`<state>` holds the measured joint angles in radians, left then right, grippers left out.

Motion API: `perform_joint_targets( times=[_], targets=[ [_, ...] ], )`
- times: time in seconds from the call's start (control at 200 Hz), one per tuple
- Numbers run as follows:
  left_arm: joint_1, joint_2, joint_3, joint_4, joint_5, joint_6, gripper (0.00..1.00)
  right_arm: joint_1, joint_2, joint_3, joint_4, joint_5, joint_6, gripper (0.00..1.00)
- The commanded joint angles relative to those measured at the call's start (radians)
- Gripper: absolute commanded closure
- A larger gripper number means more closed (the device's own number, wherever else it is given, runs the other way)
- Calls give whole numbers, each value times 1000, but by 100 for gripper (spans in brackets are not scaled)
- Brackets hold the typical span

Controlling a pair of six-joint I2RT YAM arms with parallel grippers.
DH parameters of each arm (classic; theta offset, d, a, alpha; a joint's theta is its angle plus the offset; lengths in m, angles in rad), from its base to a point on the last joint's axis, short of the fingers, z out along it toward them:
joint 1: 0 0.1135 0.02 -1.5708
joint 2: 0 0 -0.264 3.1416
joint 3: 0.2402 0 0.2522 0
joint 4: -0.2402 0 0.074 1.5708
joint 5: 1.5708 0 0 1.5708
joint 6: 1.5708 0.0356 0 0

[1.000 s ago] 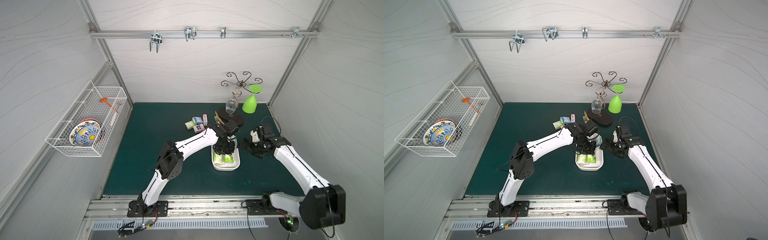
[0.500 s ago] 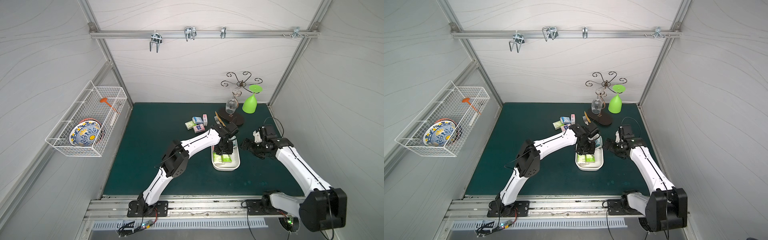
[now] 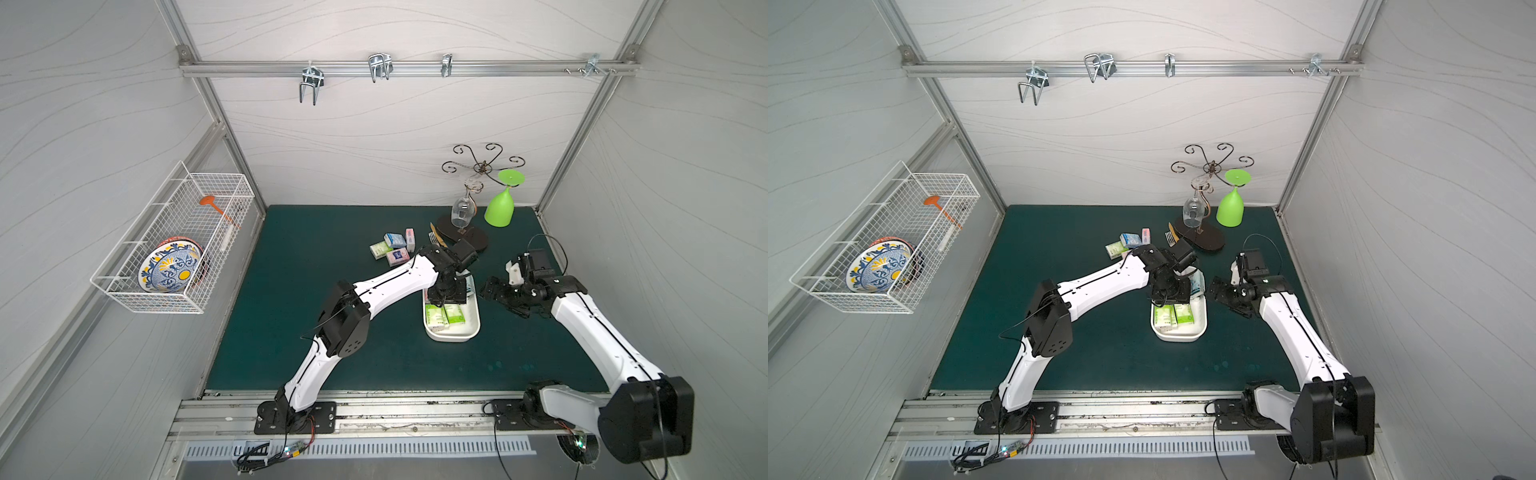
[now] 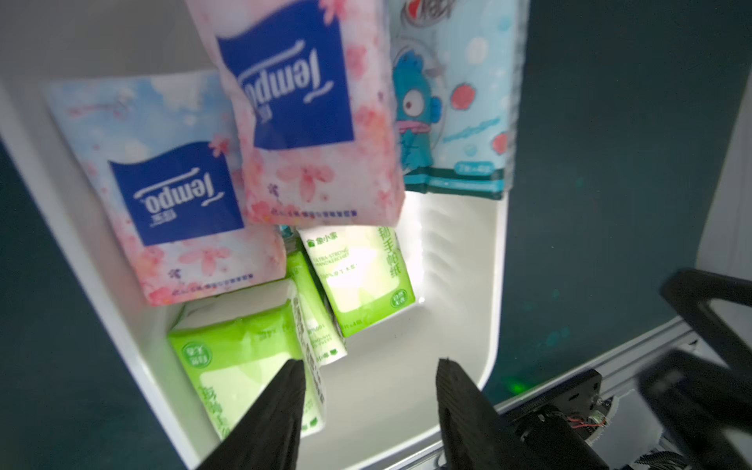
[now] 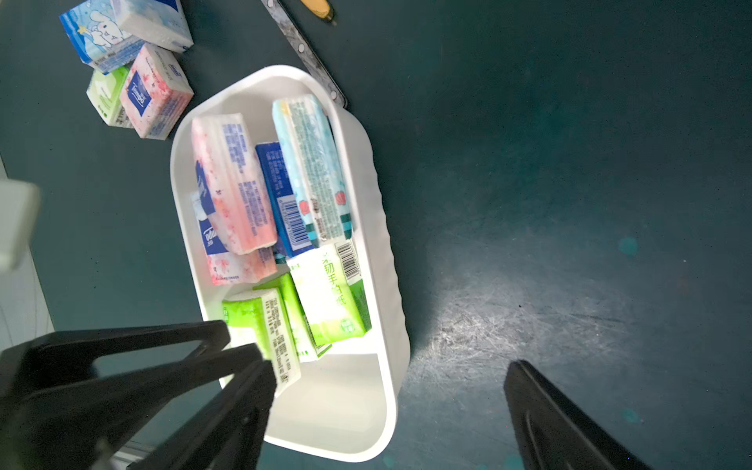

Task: Put the pocket tissues into the storage box
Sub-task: Place the pocket tissues in the storage box, then adjust the pocket tissues at the center of the board.

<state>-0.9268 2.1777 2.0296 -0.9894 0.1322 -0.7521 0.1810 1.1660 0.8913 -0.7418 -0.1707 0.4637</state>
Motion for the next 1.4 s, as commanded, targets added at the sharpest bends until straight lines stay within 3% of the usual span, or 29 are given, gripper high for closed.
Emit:
perform_joint_targets(
  times=[0.0,0.31,0.44,0.645,0.835,1.036,1.396],
  targets=[
    [38,-97,-3,27,-16,35,44,5,0,29,-27,-8,-5,6],
    [266,-245,-168,114,-5,172,43,35,35,62,-12,-18,14,6],
    [359,-221,-168,110,-18,241,41,42,61,75,2,-30,24,6],
    [491,-81,-75,137,167,457,41,45,100,93,12,-37,22,6],
    [513,24,-1,140,146,659,41,45,116,93,18,-36,10,6],
    [513,130,102,123,105,770,41,45,141,106,14,-39,-10,5],
    [515,277,235,85,91,841,41,44,177,140,-17,-20,-47,5]
  ],
)
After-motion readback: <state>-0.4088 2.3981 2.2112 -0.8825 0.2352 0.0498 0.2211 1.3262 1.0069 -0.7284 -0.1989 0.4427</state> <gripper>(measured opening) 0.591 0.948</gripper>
